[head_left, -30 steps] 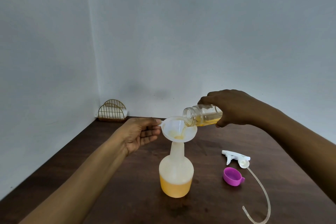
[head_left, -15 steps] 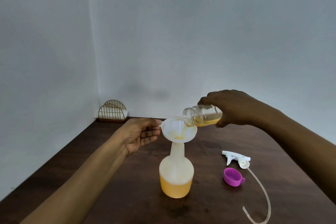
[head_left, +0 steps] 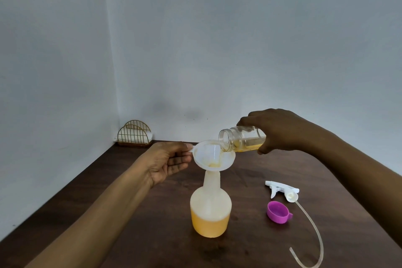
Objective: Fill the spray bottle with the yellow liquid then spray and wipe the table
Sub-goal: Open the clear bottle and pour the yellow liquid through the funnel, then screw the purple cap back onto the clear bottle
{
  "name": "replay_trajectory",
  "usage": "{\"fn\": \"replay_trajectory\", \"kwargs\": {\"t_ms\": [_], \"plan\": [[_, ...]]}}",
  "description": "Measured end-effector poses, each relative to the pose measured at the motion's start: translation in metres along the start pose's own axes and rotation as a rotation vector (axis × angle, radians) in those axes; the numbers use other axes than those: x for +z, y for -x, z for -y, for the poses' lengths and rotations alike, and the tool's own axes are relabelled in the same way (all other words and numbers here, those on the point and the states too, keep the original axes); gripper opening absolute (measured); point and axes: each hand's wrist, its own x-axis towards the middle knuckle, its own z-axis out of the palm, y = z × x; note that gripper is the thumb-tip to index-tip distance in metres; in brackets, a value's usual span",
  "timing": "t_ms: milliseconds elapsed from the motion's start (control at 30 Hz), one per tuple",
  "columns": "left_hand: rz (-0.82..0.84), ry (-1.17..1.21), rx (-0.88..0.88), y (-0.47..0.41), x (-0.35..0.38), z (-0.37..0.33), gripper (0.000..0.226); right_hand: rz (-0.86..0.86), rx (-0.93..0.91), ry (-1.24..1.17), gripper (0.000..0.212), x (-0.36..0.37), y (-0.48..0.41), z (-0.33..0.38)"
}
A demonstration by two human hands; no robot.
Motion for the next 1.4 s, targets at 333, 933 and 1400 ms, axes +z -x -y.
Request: {"fn": "replay_trajectory", "kwargs": {"t_ms": [333,933,1400], "plan": [[-0.009,-0.015,0.003,-0.002,0.0,0.0,0.004,0.092,-0.011,-0.361,0.057,0.016,0.0,-0.014],[0.004,-0.042,-0.036,0.002,0.001,-0.003,0.004,0.026,0.097,-1.202,0.049,0.056,0.033,-0.001],[-0.011,-0.103,-0.05,0.009,-0.006,-0.004,0.02,-0.202,0.18,-1.348,0.051,0.057,0.076,0.032]]}}
